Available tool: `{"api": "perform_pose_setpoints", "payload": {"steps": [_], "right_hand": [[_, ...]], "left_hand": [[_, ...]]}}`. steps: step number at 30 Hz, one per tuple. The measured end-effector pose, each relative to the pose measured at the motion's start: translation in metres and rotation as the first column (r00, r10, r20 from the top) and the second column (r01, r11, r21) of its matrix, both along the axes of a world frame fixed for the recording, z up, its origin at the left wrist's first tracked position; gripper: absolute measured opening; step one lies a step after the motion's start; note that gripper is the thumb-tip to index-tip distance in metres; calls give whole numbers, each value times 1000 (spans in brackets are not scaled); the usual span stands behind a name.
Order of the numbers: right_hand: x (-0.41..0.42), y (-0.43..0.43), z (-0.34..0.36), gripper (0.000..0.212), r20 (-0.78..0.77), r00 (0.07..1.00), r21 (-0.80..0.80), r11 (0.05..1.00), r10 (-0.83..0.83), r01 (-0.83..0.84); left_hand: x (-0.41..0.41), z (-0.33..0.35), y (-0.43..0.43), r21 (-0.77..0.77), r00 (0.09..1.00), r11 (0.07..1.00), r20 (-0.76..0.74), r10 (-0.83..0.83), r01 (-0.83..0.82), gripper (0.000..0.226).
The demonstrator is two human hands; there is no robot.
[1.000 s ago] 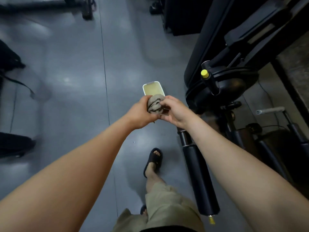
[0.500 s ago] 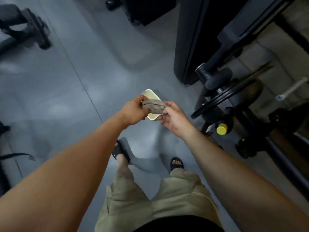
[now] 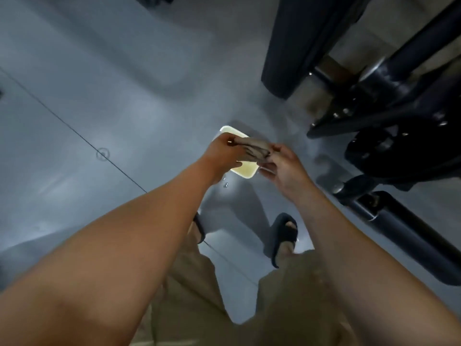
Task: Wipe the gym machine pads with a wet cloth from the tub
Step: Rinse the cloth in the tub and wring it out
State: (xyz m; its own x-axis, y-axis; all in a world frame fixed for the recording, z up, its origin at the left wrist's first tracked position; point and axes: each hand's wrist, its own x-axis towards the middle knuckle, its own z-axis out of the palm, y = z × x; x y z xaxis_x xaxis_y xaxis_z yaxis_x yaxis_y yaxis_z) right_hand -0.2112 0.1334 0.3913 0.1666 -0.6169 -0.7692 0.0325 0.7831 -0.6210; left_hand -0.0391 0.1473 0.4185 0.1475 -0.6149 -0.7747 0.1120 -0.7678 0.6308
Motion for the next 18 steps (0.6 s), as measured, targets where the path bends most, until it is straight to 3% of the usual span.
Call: {"api": "perform_pose_setpoints", "payload": {"steps": [4, 10, 11, 14, 16, 18], "right_hand": [[33, -10, -54, 21, 15, 998, 56, 996, -63, 62], [50, -52, -183, 12, -89, 990, 7, 994, 106, -106], [51, -56, -205, 6, -114, 981, -1, 988, 155, -156], [53, -70, -286, 37, -291, 878, -16, 916, 379, -401], [52, -78, -350, 30, -435, 787, -43, 863, 437, -503], [52, -82, -405, 18, -527, 722, -54, 831, 448, -554]], "left_hand": [[37, -64, -7, 75, 996, 994, -44, 83, -79, 20], [54, -204, -41, 51, 979, 989, -144, 142, -136, 17], [53, -229, -45, 38, 985, 995, -145, 92, -88, 18], [51, -316, -61, -1, 990, 996, -103, -92, 92, 29], [48, -379, -71, -9, 974, 974, 12, -226, 227, 33], [48, -433, -79, -1, 901, 927, 235, -365, 376, 41]]}}
